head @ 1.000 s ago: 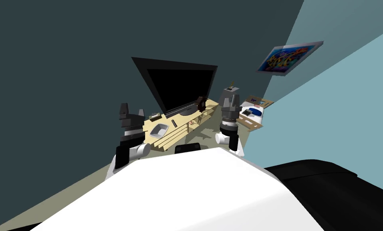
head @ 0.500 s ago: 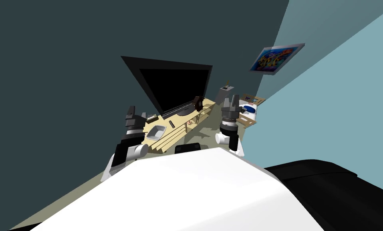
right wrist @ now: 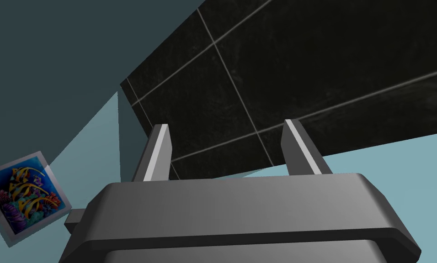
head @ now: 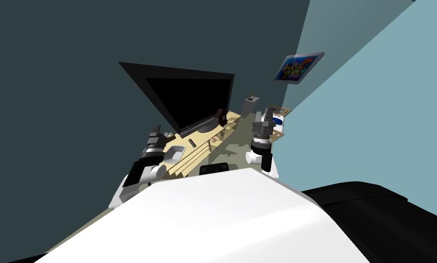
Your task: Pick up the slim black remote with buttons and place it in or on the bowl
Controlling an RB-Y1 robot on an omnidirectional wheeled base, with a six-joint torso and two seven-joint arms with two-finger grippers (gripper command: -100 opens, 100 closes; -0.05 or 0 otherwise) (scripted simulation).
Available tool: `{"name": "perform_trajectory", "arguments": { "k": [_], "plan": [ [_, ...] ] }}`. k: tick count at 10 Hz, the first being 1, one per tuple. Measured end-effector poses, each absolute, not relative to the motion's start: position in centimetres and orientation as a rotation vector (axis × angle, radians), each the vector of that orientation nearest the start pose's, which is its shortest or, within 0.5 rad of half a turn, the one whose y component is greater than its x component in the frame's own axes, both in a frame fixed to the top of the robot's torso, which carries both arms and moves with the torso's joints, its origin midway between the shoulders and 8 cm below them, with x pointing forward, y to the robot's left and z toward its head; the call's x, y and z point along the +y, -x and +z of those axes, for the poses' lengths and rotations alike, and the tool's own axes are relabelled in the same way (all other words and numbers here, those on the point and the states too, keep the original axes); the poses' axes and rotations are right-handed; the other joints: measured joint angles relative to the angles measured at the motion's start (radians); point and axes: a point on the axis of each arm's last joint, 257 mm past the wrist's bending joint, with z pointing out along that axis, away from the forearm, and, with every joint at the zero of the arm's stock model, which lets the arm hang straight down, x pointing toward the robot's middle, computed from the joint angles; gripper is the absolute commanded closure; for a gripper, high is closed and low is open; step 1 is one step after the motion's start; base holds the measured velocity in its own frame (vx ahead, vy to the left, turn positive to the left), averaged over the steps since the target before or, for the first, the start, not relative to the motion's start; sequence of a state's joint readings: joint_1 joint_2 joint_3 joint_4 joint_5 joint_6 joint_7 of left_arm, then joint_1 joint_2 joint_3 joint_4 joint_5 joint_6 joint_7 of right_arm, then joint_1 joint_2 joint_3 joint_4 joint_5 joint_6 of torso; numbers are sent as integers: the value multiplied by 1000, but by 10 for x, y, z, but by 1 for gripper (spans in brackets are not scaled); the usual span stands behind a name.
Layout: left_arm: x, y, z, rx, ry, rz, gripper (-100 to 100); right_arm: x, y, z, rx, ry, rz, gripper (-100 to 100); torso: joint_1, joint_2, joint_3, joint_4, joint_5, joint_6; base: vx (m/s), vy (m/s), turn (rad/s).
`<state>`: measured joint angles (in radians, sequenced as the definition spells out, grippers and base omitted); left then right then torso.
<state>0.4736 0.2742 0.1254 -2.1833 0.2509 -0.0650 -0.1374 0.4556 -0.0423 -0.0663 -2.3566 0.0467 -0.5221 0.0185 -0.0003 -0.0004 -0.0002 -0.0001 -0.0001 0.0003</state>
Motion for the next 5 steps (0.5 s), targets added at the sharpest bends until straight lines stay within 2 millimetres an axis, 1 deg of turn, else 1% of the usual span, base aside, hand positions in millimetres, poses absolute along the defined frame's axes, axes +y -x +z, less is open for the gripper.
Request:
{"name": "perform_trajectory", "arguments": {
  "k": [3, 4, 5],
  "plan": [
    [358, -410, -118, 1151, 967, -994, -100, -278, -323, 76, 577, -470, 1235, 0, 0, 0, 0, 0, 0, -1, 5, -8, -133],
    [361, -413, -130, 1184, 983, -970, -100, -278, -323, 76, 577, -470, 1235, 0, 0, 0, 0, 0, 0, 0, 7, -5, -98],
    [364, -414, -137, 1208, 994, -952, -100, -278, -323, 76, 577, -470, 1235, 0, 0, 0, 0, 0, 0, -1, 11, -9, -203]
  ]
}}
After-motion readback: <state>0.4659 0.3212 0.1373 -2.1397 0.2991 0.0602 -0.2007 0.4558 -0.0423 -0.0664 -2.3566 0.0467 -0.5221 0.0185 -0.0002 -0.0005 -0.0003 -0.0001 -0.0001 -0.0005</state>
